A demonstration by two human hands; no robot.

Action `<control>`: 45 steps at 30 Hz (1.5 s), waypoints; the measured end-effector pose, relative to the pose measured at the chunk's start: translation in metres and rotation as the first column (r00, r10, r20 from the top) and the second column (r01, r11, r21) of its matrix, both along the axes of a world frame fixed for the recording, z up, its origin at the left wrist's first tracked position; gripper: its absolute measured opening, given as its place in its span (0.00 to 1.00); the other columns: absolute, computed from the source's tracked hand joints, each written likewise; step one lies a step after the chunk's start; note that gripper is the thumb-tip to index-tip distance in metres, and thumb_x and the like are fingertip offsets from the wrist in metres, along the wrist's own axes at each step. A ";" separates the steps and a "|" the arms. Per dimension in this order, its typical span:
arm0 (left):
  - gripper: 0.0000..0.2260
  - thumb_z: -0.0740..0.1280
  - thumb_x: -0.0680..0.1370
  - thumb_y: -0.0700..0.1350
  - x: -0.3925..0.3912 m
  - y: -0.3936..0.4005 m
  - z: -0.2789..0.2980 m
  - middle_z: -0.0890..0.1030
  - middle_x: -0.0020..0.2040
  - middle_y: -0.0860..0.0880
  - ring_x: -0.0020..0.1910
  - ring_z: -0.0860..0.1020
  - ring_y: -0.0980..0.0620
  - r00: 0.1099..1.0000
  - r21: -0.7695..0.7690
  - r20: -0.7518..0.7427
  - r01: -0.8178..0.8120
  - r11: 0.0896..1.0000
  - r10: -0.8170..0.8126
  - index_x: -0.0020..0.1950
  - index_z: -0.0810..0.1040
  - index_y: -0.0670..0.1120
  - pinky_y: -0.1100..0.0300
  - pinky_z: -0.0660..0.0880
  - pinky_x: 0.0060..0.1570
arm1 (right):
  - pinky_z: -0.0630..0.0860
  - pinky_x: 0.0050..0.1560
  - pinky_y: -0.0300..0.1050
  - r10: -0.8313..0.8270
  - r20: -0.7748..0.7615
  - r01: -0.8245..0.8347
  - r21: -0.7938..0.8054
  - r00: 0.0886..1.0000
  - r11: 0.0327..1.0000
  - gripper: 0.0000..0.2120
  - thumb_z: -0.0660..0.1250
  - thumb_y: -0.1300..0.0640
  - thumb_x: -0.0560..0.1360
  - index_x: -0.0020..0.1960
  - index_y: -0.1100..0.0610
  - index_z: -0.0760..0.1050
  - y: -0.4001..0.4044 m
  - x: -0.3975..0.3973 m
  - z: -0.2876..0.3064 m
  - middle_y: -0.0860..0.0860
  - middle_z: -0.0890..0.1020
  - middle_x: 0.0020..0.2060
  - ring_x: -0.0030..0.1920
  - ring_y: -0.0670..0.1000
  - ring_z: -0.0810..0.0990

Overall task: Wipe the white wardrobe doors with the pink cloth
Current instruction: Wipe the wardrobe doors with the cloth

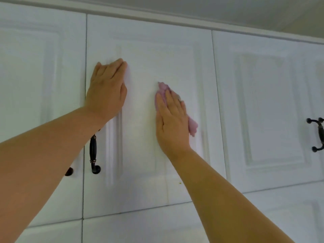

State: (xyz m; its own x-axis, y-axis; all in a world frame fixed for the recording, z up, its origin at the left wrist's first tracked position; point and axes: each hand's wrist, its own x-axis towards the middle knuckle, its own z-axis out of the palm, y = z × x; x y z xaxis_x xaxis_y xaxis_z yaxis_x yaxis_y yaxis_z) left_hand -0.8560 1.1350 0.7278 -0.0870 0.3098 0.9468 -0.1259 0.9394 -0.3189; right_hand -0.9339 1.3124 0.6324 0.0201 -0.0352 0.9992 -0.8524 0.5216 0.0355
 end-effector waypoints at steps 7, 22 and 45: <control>0.22 0.62 0.78 0.38 0.024 -0.003 -0.056 0.65 0.77 0.40 0.76 0.63 0.40 0.998 0.121 0.035 0.037 0.992 -0.042 0.73 0.69 0.38 0.36 0.53 0.76 | 0.57 0.78 0.58 0.000 -0.180 0.040 0.221 0.984 0.974 0.29 0.60 0.73 0.79 0.76 0.55 0.68 0.025 -0.020 -0.025 0.50 0.68 0.76 0.78 0.51 0.63; 0.36 0.59 0.70 0.25 0.029 -0.001 -0.080 0.60 0.79 0.49 0.79 0.54 0.55 0.893 0.402 0.004 0.411 0.818 -0.451 0.77 0.64 0.43 0.59 0.47 0.79 | 0.65 0.75 0.57 0.182 -0.301 -0.029 0.450 0.936 0.892 0.26 0.61 0.75 0.78 0.73 0.59 0.71 0.001 -0.008 -0.023 0.52 0.72 0.74 0.76 0.53 0.67; 0.41 0.62 0.71 0.26 0.041 0.016 -0.088 0.60 0.78 0.54 0.78 0.56 0.56 0.920 0.579 -0.050 0.344 0.739 -0.389 0.81 0.55 0.50 0.63 0.56 0.75 | 0.52 0.77 0.50 -0.104 -0.157 0.150 0.323 0.982 0.935 0.29 0.56 0.67 0.76 0.78 0.61 0.61 -0.067 0.037 0.151 0.55 0.72 0.71 0.74 0.54 0.66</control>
